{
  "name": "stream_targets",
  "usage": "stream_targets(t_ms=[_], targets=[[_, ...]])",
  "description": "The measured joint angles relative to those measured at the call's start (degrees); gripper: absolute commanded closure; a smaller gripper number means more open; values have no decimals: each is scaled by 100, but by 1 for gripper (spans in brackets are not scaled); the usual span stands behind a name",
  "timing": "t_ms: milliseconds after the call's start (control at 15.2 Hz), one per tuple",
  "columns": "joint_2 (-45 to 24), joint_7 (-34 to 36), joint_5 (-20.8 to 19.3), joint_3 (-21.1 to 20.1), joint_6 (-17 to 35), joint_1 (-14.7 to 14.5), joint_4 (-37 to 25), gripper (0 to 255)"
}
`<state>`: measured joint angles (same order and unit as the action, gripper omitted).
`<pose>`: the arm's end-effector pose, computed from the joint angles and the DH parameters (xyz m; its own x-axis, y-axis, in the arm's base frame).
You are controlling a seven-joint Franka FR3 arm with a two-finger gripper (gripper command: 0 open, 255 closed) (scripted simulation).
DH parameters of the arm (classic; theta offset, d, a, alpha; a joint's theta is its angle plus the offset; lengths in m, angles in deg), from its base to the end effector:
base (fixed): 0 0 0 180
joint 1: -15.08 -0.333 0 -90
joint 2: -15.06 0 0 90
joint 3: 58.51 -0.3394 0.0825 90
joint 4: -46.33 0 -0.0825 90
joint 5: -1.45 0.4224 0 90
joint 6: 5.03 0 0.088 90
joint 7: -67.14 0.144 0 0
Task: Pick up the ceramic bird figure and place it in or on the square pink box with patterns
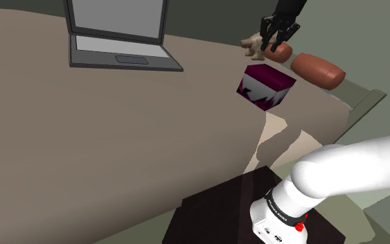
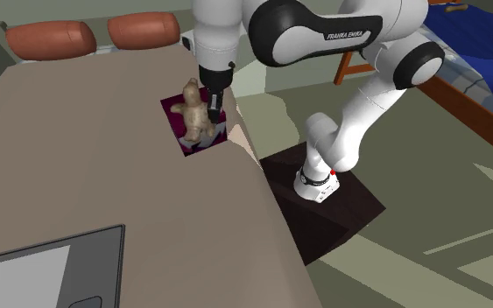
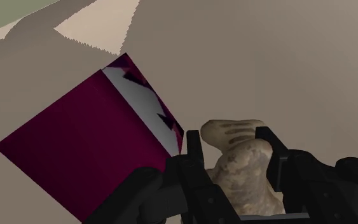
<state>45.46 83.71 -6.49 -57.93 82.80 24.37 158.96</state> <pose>0.3985 -0.0912 0.6729 0.8857 -0.4452 0.1314 -0.4586 -0.8832 0.0984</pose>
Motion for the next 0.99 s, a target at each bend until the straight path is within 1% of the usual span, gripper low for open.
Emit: stream_targets(t_ms=[330,396,726,858,990], targets=[[-145,-686,-198,564,192,186,-53,255],[-250,-830,-226,678,200,218,-175,255],[-531,-1515,-340,1242,427,387,-343,255],[-704,-1755,-347,1445,525,437,-457,255],[-957,-2097,-331,1711,551,504,-734,255]])
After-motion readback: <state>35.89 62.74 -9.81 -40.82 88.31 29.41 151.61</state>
